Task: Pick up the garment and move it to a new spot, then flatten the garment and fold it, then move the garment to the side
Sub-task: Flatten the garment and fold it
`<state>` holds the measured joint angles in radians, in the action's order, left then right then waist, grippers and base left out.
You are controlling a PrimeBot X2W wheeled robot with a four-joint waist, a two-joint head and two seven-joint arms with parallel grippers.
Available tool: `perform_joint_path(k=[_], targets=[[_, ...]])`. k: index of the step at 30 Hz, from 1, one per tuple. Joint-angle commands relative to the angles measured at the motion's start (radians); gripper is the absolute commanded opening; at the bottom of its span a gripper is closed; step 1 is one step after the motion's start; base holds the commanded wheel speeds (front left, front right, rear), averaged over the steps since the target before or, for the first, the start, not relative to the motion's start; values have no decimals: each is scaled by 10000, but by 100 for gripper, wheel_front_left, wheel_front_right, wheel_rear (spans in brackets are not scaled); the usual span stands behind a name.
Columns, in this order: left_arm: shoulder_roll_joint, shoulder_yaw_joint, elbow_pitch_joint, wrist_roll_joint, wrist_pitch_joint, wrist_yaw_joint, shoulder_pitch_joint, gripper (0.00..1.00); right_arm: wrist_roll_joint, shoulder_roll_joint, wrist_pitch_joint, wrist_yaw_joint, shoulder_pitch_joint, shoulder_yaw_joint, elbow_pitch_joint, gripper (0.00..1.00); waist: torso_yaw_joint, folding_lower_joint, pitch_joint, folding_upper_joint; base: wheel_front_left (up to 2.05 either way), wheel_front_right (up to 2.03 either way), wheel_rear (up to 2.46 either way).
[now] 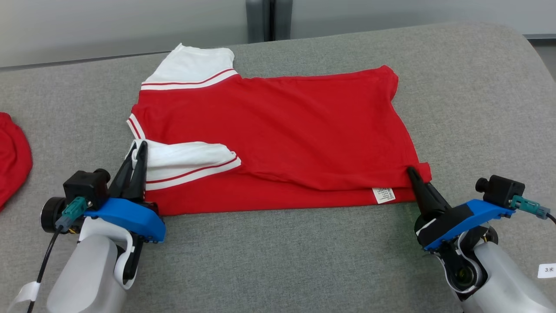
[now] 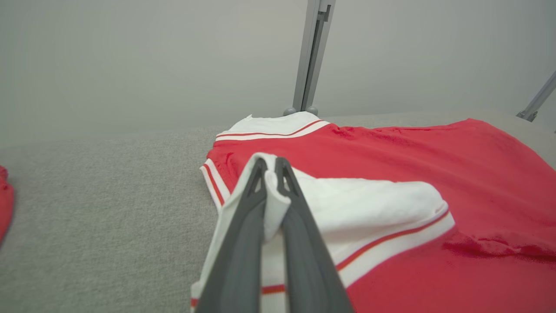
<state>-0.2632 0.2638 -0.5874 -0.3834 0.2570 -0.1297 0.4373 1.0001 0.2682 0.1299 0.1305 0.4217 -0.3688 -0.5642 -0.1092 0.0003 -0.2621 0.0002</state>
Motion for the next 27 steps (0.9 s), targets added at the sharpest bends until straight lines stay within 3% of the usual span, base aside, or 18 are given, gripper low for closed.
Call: perform_joint_path(k=[1, 13, 27], targets=[[-46, 4, -100, 84, 48, -2, 196, 100, -122, 83, 119, 5, 135, -78, -99, 100, 30, -3, -22, -2, 0, 0, 0], [93, -665, -16, 259, 88, -3, -708, 100, -1558, 825, 1149, 5, -234, -460, -950, 100, 208, -3, 329, -2, 0, 0, 0], [96, -379, -1172, 365, 91, -4, -1061, 100, -2121, 470, 1035, 5, 596, -839, -2516, 100, 322, -3, 25, -2, 0, 0, 0]])
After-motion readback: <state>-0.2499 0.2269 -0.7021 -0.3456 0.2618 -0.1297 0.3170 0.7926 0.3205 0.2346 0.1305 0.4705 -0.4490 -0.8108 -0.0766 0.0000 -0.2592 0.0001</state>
